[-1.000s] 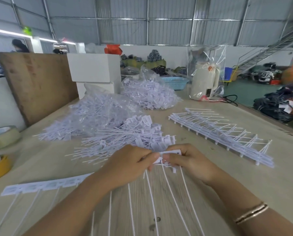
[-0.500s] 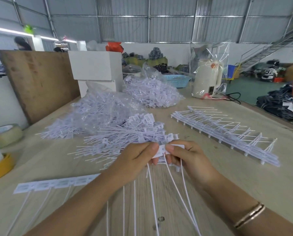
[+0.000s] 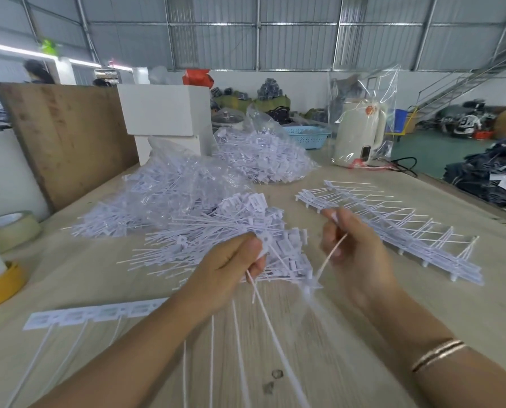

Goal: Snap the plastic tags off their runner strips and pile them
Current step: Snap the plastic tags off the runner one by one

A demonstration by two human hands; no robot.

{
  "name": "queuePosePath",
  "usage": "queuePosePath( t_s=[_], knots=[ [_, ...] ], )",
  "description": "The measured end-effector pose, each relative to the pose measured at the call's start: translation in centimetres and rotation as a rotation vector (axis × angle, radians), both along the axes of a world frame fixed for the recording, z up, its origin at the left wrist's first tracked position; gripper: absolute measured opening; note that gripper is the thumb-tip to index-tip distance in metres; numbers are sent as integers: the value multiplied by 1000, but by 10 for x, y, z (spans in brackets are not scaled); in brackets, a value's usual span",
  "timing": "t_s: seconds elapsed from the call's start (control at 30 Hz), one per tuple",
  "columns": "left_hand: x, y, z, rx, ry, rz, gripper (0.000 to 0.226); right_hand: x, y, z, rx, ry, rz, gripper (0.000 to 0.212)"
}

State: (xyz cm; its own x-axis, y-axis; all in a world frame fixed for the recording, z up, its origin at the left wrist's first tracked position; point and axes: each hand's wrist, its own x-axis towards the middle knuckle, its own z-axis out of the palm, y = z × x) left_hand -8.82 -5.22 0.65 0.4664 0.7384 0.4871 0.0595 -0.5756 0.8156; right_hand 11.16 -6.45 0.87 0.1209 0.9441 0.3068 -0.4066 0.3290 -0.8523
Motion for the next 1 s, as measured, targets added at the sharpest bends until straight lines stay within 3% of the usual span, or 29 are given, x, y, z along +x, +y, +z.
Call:
queuePosePath(
  t_s=[0.03, 0.17, 0.3, 0.37, 0.43, 0.5, 0.6, 0.67, 0.77, 0.87, 1.0],
  knots=[
    [-4, 1, 1, -1, 0, 14, 37, 10, 0, 2, 10, -26, -51, 23],
    [-13, 7, 0, -60, 75, -21, 37, 14, -5, -4, 83, -601, 28, 20],
    [-15, 10, -1, -48, 195, -17, 34, 0, 2, -13, 82, -992, 19, 18],
    [-17, 10, -1, -6, 295, 18, 18, -1, 6, -15, 121, -1126, -57, 8],
    [-15, 11, -2, 39, 401, 45, 22, 1, 8, -17, 158, -1205, -101, 17],
    [-11, 13, -1, 94, 523, 57, 26, 0, 6, -17, 135, -1150, -125, 16],
    [-2, 14, 4, 119, 599, 39, 21, -8, 3, -17, 39, -804, -82, 30],
    [4, 14, 10, 89, 576, 4, 16, -11, 2, -18, 50, -801, -36, 46],
    [4, 17, 17, 17, 565, -21, 13, -13, 1, -16, 76, -699, 8, 36],
    [-2, 20, 15, 20, 566, 15, 26, -10, 1, -13, 31, -535, 57, 30],
    [-4, 15, 9, 48, 541, -10, 36, -11, -4, -8, 46, -593, 143, 32]
  ],
)
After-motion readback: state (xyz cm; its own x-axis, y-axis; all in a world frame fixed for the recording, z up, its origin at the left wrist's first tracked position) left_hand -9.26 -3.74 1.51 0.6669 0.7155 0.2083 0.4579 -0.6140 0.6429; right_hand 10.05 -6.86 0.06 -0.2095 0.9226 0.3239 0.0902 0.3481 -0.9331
